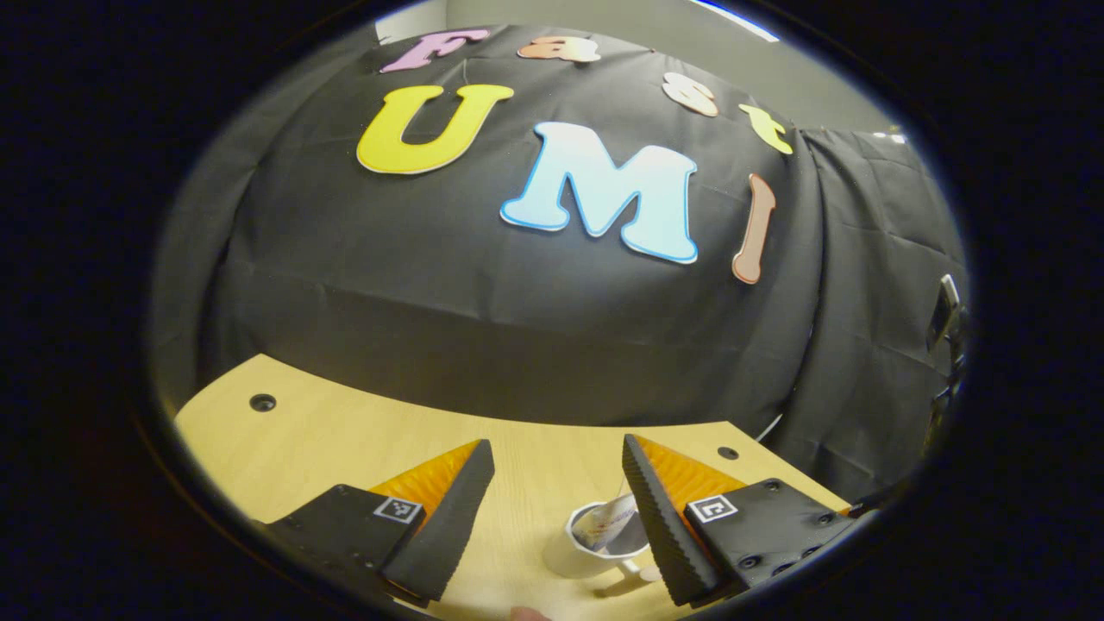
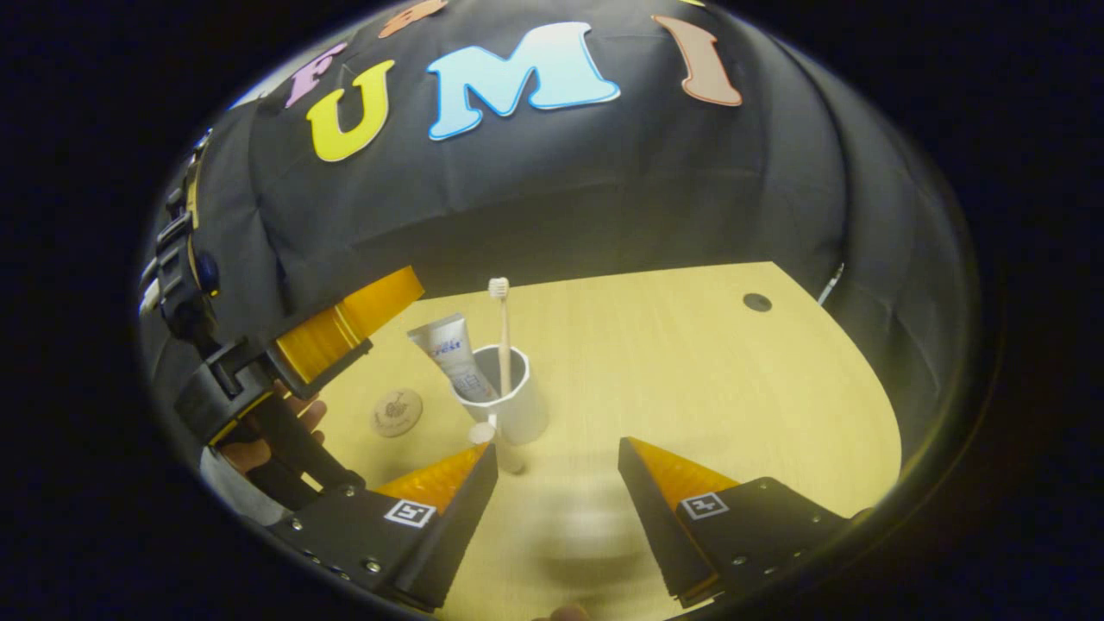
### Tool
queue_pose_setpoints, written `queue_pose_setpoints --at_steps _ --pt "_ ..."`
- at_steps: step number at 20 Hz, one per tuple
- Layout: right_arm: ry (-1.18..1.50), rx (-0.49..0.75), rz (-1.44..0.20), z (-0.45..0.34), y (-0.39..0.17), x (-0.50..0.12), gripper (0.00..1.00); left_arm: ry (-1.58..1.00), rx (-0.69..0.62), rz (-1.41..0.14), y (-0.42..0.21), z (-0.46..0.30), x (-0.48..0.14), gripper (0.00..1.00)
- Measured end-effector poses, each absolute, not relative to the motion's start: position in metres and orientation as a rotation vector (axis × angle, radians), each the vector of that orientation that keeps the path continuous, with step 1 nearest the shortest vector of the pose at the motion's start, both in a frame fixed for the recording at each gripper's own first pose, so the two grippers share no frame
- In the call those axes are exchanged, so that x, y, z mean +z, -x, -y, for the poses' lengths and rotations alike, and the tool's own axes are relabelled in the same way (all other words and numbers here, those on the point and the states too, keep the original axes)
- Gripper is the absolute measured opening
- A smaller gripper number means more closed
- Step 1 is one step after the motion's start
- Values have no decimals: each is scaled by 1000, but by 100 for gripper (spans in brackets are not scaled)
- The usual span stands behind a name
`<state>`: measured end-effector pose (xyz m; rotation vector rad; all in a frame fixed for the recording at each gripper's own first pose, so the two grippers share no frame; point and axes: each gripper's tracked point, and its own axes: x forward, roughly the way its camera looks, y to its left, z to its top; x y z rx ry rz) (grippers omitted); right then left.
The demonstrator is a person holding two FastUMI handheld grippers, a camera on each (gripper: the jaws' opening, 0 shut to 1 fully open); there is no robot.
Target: Put the toothbrush and toothpaste on the desktop into the cup, then pick up the cup and place it on the coaster on the desktop.
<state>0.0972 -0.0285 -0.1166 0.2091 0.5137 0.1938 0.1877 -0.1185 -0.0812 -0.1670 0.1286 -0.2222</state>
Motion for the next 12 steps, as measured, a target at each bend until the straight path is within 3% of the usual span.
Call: queue_pose_setpoints --at_steps 12 --pt "-75 305 -645 -32 -126 -146 87 116 -86 -125 -142 43 -69 96"
